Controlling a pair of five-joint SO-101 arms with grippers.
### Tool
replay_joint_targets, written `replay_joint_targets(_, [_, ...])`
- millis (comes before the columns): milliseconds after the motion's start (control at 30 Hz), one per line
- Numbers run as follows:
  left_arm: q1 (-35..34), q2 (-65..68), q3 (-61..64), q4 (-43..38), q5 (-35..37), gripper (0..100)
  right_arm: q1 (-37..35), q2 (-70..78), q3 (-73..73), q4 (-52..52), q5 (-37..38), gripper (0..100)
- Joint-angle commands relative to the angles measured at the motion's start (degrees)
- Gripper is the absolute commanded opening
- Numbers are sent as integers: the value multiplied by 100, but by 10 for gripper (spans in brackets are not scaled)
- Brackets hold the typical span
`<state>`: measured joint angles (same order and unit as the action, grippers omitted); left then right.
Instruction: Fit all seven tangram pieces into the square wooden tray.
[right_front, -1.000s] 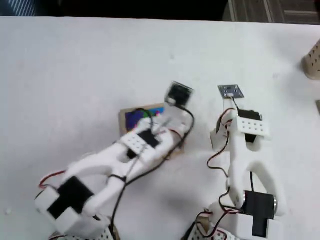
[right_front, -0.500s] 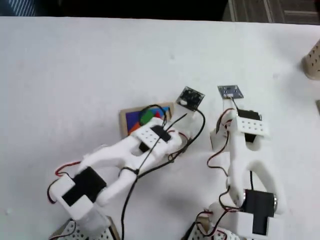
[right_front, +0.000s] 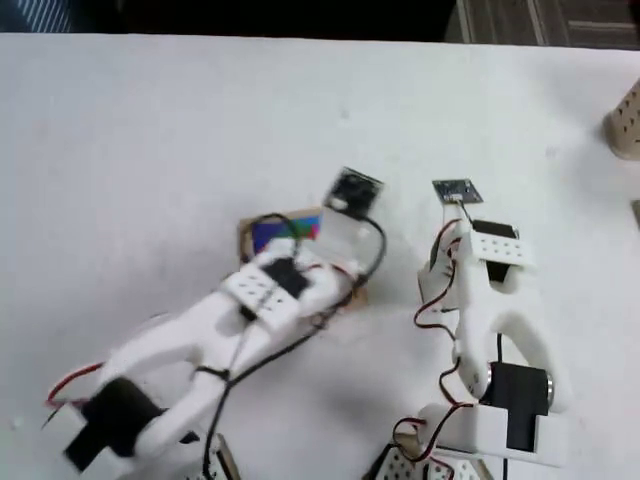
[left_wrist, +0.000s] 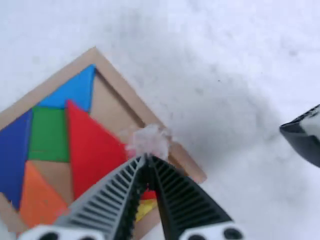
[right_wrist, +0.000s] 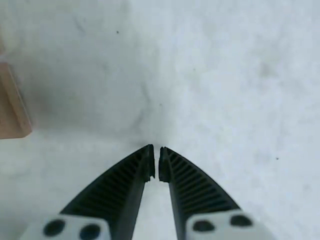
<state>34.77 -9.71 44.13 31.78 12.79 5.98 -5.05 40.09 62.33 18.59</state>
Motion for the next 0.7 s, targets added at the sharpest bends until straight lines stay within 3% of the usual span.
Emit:
replay_joint_targets(0, [-611,-848,158,800,9,23,31,-22,-316,-48,88,18])
replay_joint_targets(167, [-1226,-857,229,1371,9,23,31,-13,-316,-48,88,18])
replay_joint_targets(300, [-1332,-822,246,1670,9,23,31,4,-316,-48,88,18])
replay_joint_targets(667, [-1305,725,-492,1248,9,23,31,-13,-316,-48,88,18])
